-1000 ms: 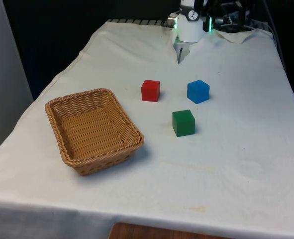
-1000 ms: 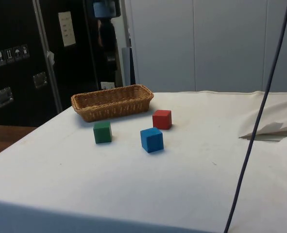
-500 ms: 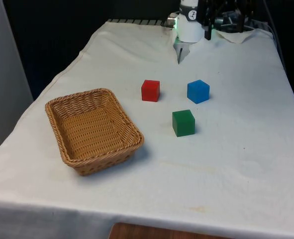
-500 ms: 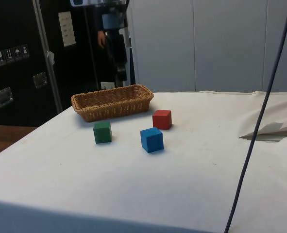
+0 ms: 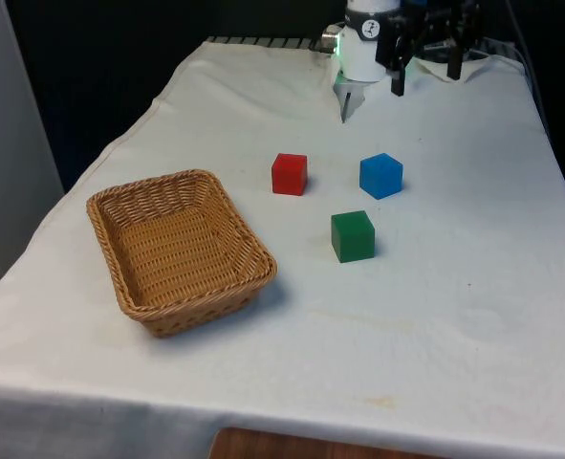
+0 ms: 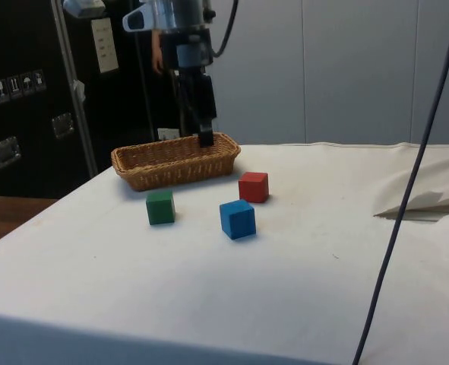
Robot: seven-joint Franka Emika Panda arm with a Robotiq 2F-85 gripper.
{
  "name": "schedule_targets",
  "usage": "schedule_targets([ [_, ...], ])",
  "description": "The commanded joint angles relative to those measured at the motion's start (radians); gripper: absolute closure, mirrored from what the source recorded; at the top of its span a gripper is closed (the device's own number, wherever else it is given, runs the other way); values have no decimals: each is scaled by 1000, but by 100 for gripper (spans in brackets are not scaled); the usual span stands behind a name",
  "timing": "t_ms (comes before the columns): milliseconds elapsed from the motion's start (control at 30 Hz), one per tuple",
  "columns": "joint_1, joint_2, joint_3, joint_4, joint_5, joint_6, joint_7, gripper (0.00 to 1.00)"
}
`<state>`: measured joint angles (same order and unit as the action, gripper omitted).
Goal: Pick up the blue cube and place it into the basket.
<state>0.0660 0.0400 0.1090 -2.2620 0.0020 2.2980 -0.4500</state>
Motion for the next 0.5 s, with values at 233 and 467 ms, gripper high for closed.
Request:
schedule_targets([
  [233, -7, -31, -5, -97, 6, 75, -47, 0],
  [467, -14, -49, -19, -166, 14, 133, -72, 0],
])
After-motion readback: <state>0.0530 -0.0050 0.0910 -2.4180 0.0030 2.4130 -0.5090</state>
